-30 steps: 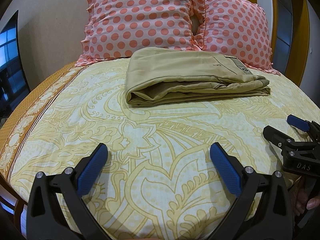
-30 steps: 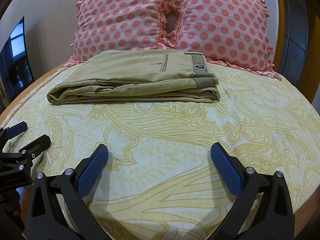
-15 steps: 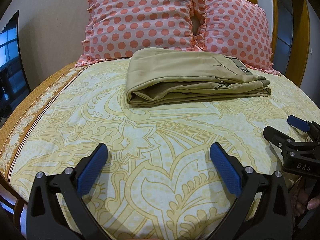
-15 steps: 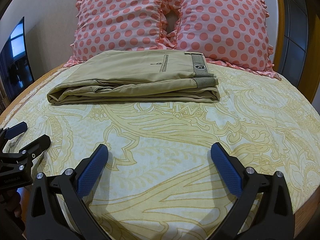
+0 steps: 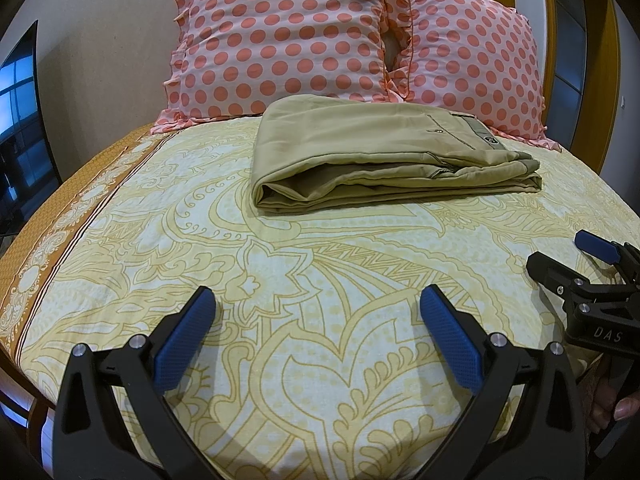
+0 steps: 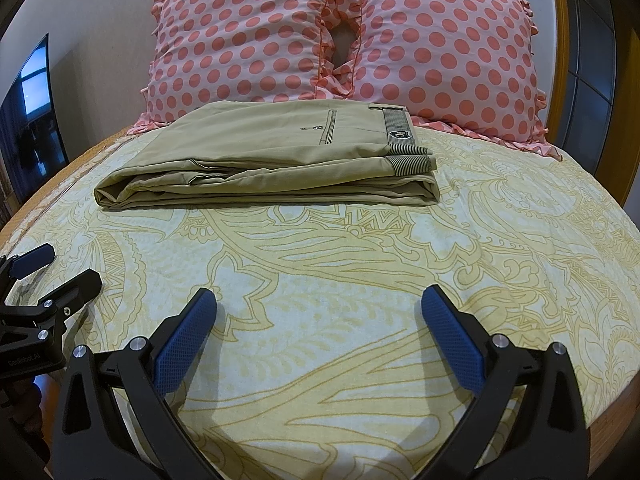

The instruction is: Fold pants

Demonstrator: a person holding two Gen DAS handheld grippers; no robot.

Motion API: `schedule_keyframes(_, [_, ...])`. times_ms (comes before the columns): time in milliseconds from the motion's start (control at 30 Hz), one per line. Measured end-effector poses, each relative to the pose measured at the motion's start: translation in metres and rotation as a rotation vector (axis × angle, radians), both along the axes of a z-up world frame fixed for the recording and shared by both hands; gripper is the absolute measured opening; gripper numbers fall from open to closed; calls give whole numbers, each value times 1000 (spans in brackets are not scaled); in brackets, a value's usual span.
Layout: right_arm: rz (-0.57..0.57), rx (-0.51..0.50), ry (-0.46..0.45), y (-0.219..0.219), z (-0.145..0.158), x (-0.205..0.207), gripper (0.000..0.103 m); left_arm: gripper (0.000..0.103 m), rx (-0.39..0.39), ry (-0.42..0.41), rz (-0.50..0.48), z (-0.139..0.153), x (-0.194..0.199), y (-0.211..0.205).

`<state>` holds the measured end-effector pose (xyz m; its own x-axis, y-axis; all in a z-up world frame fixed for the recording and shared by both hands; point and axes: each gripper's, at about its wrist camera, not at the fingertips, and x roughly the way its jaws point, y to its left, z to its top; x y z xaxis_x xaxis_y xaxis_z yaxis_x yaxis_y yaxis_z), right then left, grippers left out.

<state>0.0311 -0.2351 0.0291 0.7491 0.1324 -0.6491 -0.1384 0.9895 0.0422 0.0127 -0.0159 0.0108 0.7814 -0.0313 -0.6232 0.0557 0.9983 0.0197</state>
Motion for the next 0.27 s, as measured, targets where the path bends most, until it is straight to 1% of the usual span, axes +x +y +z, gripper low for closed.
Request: schedule_keyframes(267, [1,0,1,0,0,0,102,101,-1,-1,0,0,0,1])
